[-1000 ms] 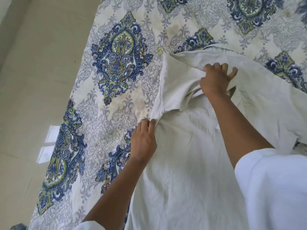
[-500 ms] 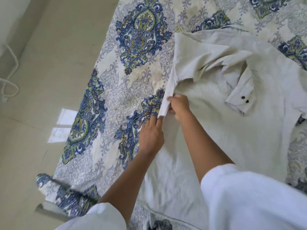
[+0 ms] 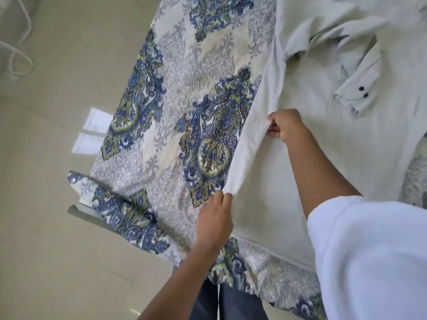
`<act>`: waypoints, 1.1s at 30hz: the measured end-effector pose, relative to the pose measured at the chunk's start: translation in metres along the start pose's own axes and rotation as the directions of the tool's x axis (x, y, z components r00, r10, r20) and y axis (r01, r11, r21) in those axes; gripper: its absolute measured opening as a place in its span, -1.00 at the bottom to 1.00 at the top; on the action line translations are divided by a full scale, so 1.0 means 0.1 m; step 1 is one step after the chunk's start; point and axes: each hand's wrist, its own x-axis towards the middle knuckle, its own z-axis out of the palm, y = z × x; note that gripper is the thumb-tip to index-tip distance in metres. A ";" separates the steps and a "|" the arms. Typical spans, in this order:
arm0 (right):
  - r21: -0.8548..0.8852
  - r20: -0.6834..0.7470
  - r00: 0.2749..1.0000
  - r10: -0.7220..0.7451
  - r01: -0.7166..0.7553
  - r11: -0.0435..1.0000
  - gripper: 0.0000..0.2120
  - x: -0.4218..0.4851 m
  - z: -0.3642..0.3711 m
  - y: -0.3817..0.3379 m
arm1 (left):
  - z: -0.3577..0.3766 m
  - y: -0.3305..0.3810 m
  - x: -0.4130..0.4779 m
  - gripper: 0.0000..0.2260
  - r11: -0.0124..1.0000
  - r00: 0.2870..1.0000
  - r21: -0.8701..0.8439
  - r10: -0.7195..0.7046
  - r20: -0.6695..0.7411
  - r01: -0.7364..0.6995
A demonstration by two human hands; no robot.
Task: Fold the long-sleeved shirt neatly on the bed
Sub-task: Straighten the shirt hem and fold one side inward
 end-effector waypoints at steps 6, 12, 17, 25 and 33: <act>-0.053 -0.253 0.961 -0.111 0.100 0.994 -0.78 0.04 -0.22 0.28 | 0.12 0.22 -0.14 -0.72 0.985 0.986 0.105 0.124 0.107 -0.136; -0.330 0.133 0.985 0.113 -0.064 0.942 -0.89 -0.26 -0.23 0.50 | 0.22 0.22 -0.24 -0.57 0.966 0.966 0.134 0.196 0.171 -0.220; -0.227 -0.057 0.993 0.104 -0.114 0.967 -0.86 -0.30 -0.30 0.74 | 0.28 0.17 -0.30 -0.43 0.949 0.950 0.167 0.230 0.210 -0.266; -0.206 -0.027 0.999 0.028 -0.033 0.978 -0.82 -0.39 -0.31 0.86 | 0.14 0.14 -0.02 -0.57 0.974 0.941 -0.016 0.224 0.253 -0.227; -0.606 0.270 0.841 0.468 -0.229 0.762 -0.82 -0.73 -0.18 1.19 | 0.21 -0.02 0.06 -0.73 0.902 0.965 -0.345 -0.234 0.114 0.260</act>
